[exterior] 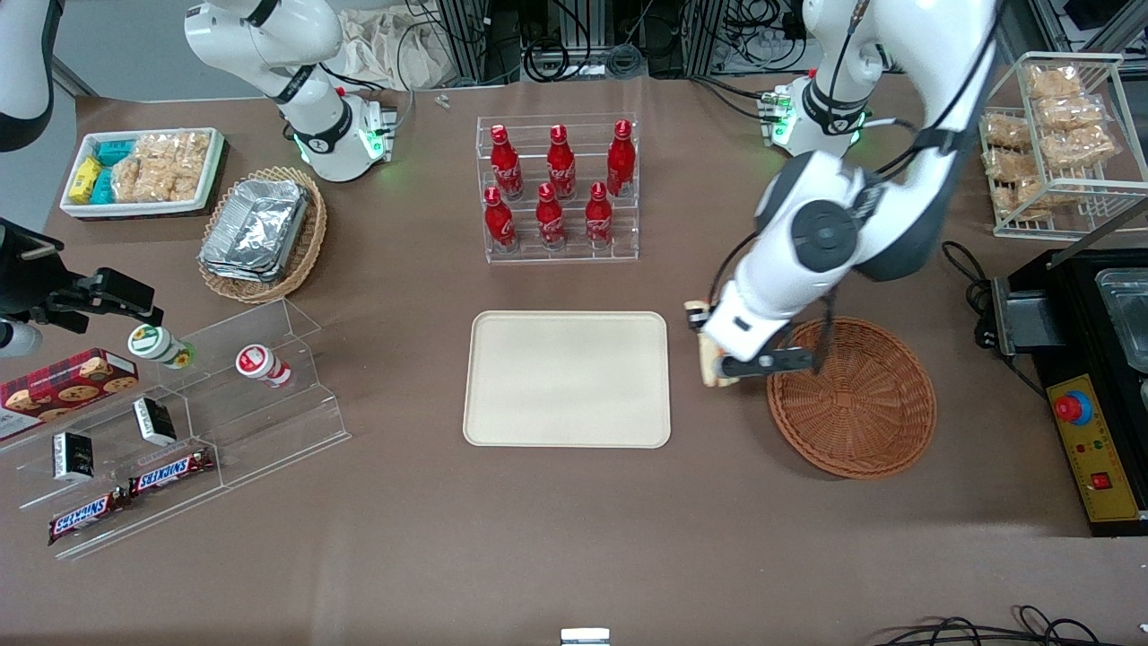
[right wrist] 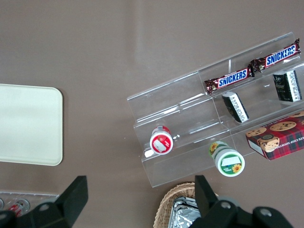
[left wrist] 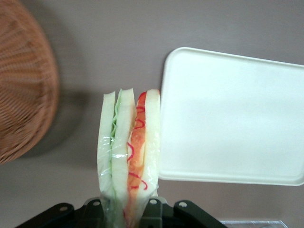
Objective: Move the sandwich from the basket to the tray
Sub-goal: 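Carry the sandwich with the left gripper over the beige tray, then lower the sandwich onto the tray and open the left gripper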
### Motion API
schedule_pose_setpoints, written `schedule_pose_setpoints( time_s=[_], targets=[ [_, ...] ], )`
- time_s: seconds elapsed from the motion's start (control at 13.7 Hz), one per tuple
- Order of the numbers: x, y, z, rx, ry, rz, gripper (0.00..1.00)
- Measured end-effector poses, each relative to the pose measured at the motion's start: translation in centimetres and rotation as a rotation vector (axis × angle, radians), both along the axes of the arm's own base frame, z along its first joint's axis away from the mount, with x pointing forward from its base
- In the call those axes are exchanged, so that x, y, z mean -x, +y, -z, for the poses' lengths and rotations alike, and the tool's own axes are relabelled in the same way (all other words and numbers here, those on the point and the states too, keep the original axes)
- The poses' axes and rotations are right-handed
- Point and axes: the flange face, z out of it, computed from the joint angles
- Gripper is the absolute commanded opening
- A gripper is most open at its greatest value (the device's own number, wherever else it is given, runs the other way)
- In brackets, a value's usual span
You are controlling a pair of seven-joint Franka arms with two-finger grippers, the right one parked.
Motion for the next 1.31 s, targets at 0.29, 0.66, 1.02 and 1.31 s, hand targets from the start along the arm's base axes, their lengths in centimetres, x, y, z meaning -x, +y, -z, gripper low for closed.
schedule_pose_setpoints(
  time_s=[0.29,0.66,1.02,1.31],
  targets=[
    [1.2,-5.6,9.3,-0.019,-0.05,0.093,0.0],
    [0.5,-5.9,13.9,-0.018,-0.064,0.107,1.0],
    [-0.2,-6.2,12.3,-0.007,-0.095,0.099,1.0],
    [-1.5,-5.2,4.2,-0.002,-0.18,0.031,1.0]
  ],
)
